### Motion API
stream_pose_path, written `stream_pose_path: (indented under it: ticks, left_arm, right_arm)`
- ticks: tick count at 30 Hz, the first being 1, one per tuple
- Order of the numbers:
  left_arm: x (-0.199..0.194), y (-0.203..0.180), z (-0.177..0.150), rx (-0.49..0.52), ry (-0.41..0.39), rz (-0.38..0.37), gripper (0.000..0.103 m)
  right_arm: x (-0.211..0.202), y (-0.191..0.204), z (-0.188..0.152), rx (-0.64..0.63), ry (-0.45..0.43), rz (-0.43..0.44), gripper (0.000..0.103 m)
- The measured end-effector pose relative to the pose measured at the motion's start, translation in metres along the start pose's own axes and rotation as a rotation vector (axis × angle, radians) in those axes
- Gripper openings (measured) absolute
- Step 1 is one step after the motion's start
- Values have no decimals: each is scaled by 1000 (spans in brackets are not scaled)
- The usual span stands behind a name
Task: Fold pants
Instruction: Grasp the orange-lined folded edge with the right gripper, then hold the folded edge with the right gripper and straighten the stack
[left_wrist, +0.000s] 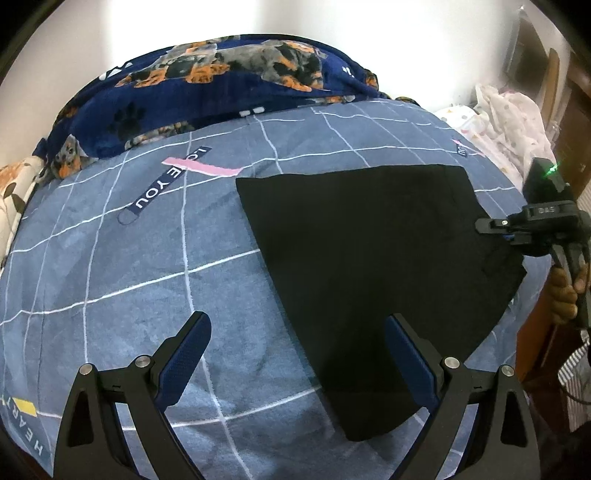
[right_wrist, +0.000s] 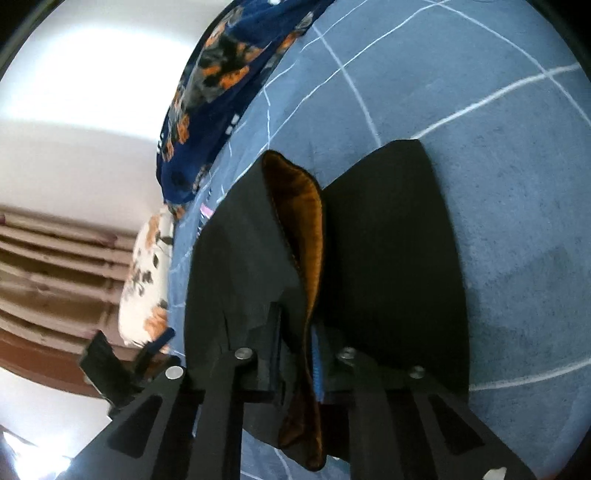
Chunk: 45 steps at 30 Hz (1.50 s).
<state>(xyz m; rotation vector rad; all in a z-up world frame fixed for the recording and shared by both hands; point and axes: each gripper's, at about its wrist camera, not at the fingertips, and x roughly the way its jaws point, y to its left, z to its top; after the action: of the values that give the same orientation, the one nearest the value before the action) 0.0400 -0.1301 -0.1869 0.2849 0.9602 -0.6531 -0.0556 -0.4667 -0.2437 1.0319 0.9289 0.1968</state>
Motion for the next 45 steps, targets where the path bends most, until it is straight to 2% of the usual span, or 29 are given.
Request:
stream_pose_path:
  ticks: [6,10,17,21,25,28,31,33,34,36,37,38,41,45]
  left_arm:
    - [-1,3,5,-22,-4,-9,94]
    - [1,1,5,-12,4,-2,94]
    - [10,-4,5,-6,28,-9,94]
    - [9,-7,5,17,22,-3,94]
    - [14,-7,5,8,29,-13,94]
    - [18,-8,4,5,48,-14,94]
    - [12,-10,5,18,31,-13,94]
    - [7,-11,6,23,17,-16,94]
    - [6,-10,7,21,13,-19,94]
    - [3,-10,9,7,2,-35,94]
    - [3,-10,9,1,0,-42,94]
    - [3,-10,9,-5,0,-50,94]
    - [5,-13,7,1,15,-60,94]
    - [1,-21,1,43,14,-44,94]
  right_arm:
    - [-26,13,-3,7,-79,83,10]
    - [-47,-1,-1,47,-134,87,10]
    - [-45,-41,-5,157,-137,105,10]
    - [-50,-41,-5,155,-161,123,10]
    - [-65,-46,-4,140,-200,103,9]
    - [-62,-55,-4,167,-181,91,12]
    - [-89,-58,-15,213,-285,144,13]
    - [-107,-47,-28,188,-309,193,13]
    - [-112,-42,-36,184,-304,225,14]
    - [-112,-37,-54,208,-254,313,33]
    - [-109,-36,-64,223,-234,335,53]
    - [-107,-37,-73,238,-229,326,59]
    - [-95,-45,-82,274,-204,293,59]
    - [-85,-53,-83,316,-201,315,58]
